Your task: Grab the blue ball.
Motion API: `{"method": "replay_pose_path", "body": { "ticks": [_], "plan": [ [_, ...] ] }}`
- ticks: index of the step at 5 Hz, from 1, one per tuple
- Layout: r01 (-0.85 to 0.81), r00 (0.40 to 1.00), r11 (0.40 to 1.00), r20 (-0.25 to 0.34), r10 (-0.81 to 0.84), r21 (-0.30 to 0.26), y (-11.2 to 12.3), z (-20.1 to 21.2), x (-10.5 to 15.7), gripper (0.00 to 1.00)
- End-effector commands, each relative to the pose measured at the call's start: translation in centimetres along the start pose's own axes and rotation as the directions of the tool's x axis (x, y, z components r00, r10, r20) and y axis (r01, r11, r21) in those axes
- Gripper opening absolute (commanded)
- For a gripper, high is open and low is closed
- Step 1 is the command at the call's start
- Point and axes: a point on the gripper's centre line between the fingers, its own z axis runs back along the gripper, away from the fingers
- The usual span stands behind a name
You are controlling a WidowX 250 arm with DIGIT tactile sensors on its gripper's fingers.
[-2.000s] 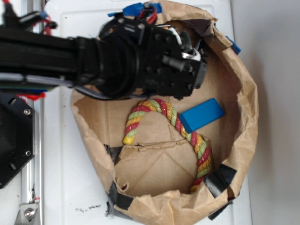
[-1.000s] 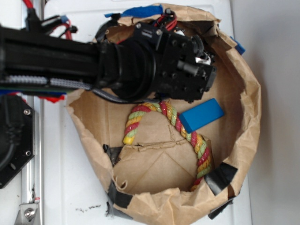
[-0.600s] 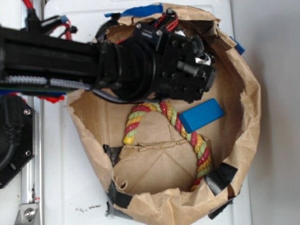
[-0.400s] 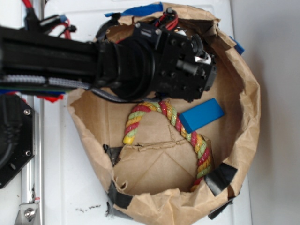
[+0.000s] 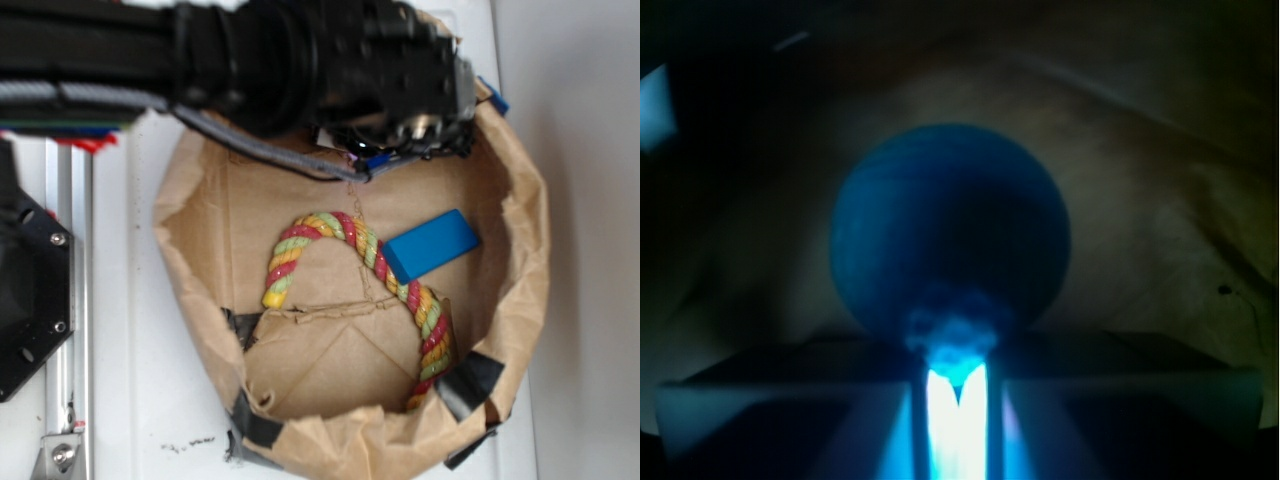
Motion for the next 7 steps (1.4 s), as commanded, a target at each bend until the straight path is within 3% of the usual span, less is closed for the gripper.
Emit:
{"method": "replay_pose_path", "body": {
  "ticks": [1, 2, 3, 5, 6, 7],
  "plan": [
    [0.302, 0.927, 0.941, -0.183, -0.328, -0.153, 0.6, 6.3, 0.6, 0.0],
    [0.42, 0.855, 0.887, -0.243, -0.458, -0.192, 0.8, 8.4, -1.0, 0.0],
    [0.488, 0.816, 0.845, -0.228, -0.531, -0.219, 1.8, 9.9, -2.7, 0.0],
    [0.572, 0.784, 0.786, -0.125, -0.608, -0.235, 1.6, 10.9, -5.8, 0.0],
    [0.609, 0.773, 0.755, -0.03, -0.634, -0.245, 1.4, 11.3, -6.3, 0.0],
    [0.633, 0.755, 0.736, -0.015, -0.655, -0.24, 1.3, 11.3, -6.9, 0.0]
  ]
}}
